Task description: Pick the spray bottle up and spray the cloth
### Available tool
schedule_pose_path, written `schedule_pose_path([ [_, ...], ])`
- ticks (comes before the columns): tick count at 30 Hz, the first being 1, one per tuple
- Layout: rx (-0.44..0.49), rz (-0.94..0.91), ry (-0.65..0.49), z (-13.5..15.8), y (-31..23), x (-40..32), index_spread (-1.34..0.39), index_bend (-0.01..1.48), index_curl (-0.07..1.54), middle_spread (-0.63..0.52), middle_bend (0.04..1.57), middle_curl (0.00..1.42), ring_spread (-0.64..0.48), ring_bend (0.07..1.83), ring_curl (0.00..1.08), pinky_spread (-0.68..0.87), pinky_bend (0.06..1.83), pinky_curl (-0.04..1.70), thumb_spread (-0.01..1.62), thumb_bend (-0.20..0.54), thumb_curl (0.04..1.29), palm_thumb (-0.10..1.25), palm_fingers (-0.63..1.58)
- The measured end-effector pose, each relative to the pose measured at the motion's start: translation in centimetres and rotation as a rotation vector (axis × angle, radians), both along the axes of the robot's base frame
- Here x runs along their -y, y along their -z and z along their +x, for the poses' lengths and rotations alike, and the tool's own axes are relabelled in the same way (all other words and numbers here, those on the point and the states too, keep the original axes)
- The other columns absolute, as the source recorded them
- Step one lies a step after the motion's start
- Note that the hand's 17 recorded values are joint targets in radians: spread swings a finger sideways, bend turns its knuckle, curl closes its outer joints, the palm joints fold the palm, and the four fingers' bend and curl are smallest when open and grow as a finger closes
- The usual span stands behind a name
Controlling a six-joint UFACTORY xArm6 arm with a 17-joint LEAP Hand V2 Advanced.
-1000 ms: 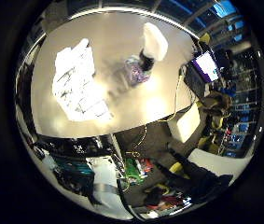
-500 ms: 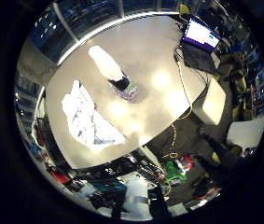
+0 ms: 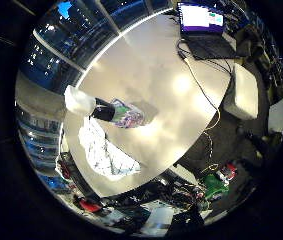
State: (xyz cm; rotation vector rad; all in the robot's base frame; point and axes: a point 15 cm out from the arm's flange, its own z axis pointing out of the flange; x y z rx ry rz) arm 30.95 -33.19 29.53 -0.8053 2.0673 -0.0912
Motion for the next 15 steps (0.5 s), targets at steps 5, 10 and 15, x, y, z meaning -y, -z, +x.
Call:
schedule_pose_path([
  [5, -0.004, 0.108, 0.014, -1.6, 4.8, -2.2, -0.16, 0.14, 0.23, 0.2, 0.2, 0.34, 0.21, 0.32, 0.27, 0.39, 0.44, 0.33, 1.02, -0.026, 0.3, 0.53, -0.01],
  [10, 0.019, 0.129, 0.016, -2.1, 6.4, -2.5, -0.16, 0.14, 0.23, 0.2, 0.2, 0.34, 0.21, 0.33, 0.27, 0.39, 0.45, 0.33, 1.02, -0.026, 0.3, 0.53, -0.01],
  [15, 0.017, 0.14, 0.004, -2.2, 7.5, -2.6, -0.16, 0.15, 0.24, 0.2, 0.2, 0.34, 0.21, 0.33, 0.27, 0.39, 0.45, 0.33, 1.02, -0.025, 0.3, 0.53, 0.0],
])
